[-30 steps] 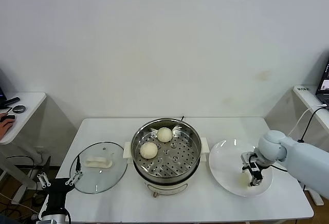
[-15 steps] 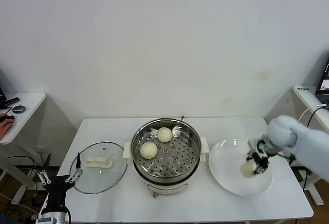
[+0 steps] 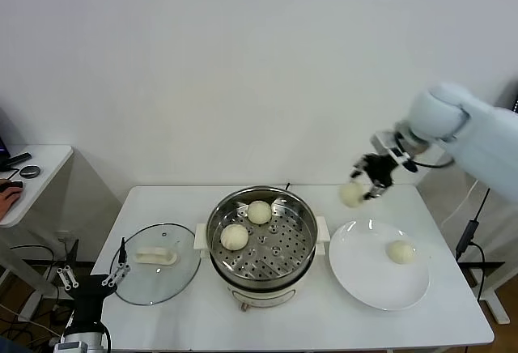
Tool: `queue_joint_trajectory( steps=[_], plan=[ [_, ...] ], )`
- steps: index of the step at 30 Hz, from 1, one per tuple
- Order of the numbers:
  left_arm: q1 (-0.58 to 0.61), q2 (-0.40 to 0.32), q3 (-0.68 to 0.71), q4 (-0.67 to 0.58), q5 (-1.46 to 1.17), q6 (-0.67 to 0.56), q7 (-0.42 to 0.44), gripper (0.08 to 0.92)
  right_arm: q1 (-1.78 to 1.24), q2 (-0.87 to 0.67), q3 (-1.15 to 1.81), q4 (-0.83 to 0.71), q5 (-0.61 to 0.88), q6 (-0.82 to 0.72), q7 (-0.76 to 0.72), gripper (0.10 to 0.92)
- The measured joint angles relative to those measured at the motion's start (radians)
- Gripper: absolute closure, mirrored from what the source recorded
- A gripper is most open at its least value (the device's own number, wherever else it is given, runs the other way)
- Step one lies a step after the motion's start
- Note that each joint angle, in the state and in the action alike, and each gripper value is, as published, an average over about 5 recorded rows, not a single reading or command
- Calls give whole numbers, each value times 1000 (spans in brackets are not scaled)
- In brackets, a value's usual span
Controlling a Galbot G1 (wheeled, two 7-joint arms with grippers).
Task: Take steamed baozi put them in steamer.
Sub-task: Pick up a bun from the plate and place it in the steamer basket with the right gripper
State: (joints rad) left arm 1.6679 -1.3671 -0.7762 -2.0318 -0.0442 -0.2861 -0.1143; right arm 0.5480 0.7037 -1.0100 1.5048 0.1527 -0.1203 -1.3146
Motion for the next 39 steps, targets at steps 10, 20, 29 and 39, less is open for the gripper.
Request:
queue_joint_trajectory(
  steps=[10,20,29,39],
  plan=[
    [10,-14,-21,-15,0,0,-1,177,90,247,-152,83,33,136,47,491],
    [20,-23,-50,-23,-5,-3,-5,177,54,400,-225,84,-117,285,78,490],
    [19,-32,-53,-18,-4,-4,-6,177,3,441,-248,99,-226,373,89,483],
    [16,-33,-53,-9,-3,-5,-6,177,-39,434,-258,117,-293,434,96,467]
  ],
)
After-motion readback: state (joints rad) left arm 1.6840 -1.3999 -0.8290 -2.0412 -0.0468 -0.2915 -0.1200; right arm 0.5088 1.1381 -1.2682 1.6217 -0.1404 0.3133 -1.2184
